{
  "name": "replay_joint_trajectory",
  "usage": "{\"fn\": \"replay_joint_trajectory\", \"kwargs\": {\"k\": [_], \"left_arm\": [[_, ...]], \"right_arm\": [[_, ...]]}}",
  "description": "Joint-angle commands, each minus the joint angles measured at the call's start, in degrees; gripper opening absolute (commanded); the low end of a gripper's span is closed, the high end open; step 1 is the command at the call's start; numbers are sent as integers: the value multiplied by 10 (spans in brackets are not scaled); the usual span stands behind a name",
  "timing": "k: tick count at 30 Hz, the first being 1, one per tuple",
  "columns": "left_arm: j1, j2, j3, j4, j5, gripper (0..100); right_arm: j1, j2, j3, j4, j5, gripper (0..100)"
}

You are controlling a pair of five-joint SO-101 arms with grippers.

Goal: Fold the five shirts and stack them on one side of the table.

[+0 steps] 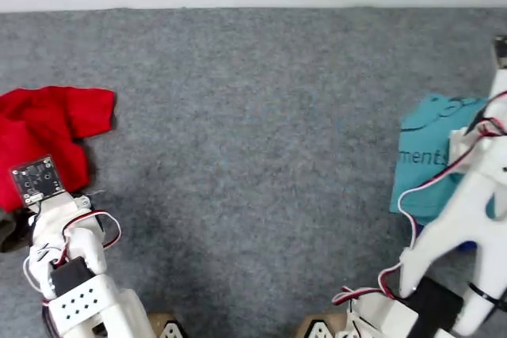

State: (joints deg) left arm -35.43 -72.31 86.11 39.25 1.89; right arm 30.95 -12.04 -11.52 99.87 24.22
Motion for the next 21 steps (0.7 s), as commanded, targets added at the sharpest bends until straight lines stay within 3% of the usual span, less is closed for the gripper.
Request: {"fn": "replay_joint_trajectory", "kwargs": {"k": [1, 9, 13, 21], "left_arm": [[3, -7, -4, -14, 0, 15], [3, -7, -4, -14, 0, 15], [4, -7, -4, -14, 0, 15], [4, -7, -4, -14, -13, 15]], "right_arm": [[30, -24, 28, -41, 9, 9], [91, -21, 193, -269, 46, 12], [104, 16, 214, -322, 69, 35], [158, 91, 136, -318, 68, 350]]}}
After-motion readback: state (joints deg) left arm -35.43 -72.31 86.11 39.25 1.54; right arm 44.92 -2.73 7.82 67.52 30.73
